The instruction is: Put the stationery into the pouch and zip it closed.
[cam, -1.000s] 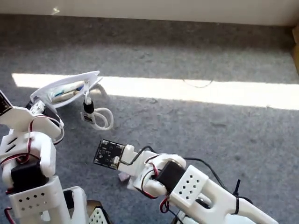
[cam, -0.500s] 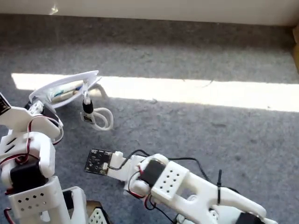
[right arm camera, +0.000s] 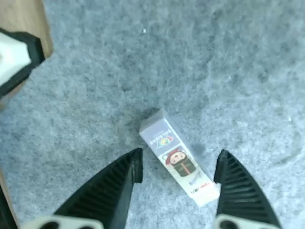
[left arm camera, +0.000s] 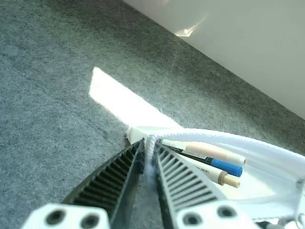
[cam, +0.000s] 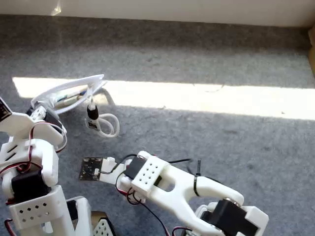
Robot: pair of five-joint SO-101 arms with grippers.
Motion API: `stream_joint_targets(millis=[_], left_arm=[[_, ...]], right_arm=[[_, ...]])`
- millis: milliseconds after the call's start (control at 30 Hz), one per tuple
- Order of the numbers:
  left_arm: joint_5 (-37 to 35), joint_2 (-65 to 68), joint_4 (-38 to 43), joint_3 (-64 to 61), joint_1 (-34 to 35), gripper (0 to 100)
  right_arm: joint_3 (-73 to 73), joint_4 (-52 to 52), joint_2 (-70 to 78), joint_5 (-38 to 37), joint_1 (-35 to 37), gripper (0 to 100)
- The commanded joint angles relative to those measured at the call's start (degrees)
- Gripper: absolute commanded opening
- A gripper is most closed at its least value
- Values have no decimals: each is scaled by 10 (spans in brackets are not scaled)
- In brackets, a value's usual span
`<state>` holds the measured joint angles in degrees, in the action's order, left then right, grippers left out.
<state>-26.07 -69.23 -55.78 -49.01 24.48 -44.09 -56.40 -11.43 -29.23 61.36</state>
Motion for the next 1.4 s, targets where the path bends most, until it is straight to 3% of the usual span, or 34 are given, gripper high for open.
stream_joint_targets(millis=[0,267,467,633,767,1000,1367], left_arm=[[-8,-15,15,24,5,7],[-7,-15,15,24,5,7],[-7,-15,15,23,5,7],[-7,-15,15,23,4,7],[-7,-15,15,23,4,7],[-5,-15,15,23,-13,7],[19,-14,14,27,-120,7]], right_arm=[[29,44,13,-4,4,235],[31,54,42,-3,3,94],[29,51,36,-2,-20,84],[29,51,36,-1,-80,77],[31,51,36,-1,-136,2],[29,51,-12,-1,-218,5],[34,87,-97,192,-353,5]])
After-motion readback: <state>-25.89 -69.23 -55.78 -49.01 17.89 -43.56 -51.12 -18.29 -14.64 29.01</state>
